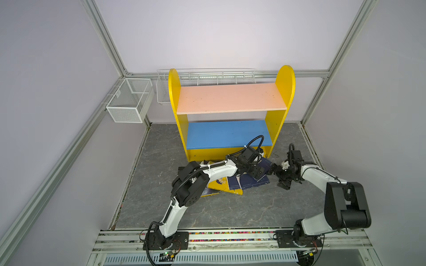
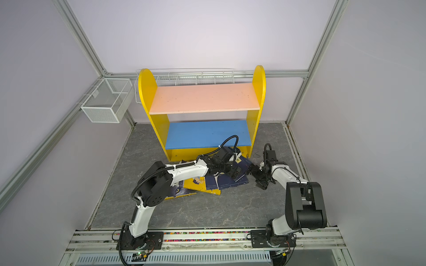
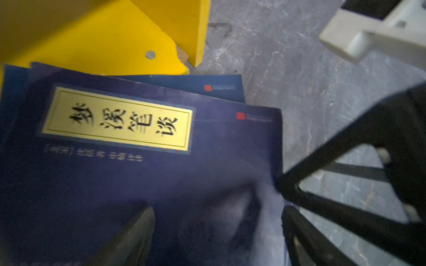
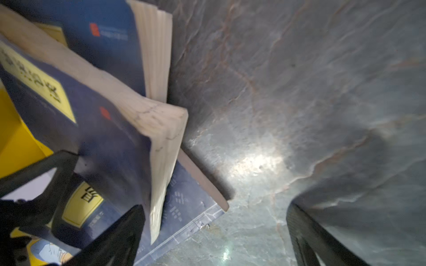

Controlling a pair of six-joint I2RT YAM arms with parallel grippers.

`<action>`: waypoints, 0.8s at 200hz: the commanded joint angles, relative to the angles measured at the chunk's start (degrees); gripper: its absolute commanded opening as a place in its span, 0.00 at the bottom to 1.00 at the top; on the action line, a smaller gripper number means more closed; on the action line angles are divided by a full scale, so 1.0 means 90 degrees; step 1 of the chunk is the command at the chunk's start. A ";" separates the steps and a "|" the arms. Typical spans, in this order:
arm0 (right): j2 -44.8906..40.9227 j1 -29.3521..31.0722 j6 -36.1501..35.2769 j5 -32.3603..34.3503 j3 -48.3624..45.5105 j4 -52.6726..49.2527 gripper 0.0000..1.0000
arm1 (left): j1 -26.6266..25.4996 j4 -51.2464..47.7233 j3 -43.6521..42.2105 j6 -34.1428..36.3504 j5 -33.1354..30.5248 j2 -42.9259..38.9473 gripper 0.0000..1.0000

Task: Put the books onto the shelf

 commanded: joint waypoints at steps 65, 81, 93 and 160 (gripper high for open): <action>-0.0708 -0.0115 -0.0132 -0.0033 -0.0148 -0.0011 0.90 | 0.0954 0.1321 -0.1473 -0.1201 -0.0371 -0.1226 0.94; -0.0821 -0.0006 -0.0160 -0.0038 -0.0148 0.0026 0.85 | 0.1048 0.1258 -0.1276 -0.1219 -0.0472 -0.1024 0.94; -0.0844 0.0072 -0.0155 -0.0110 -0.0139 0.0081 0.81 | 0.1056 0.1085 -0.1003 -0.1163 -0.0669 -0.0805 0.93; -0.0197 0.0459 0.0064 -0.0970 -0.0171 0.0652 0.64 | 0.0968 0.0780 -0.0533 -0.1075 -0.1107 -0.0243 0.80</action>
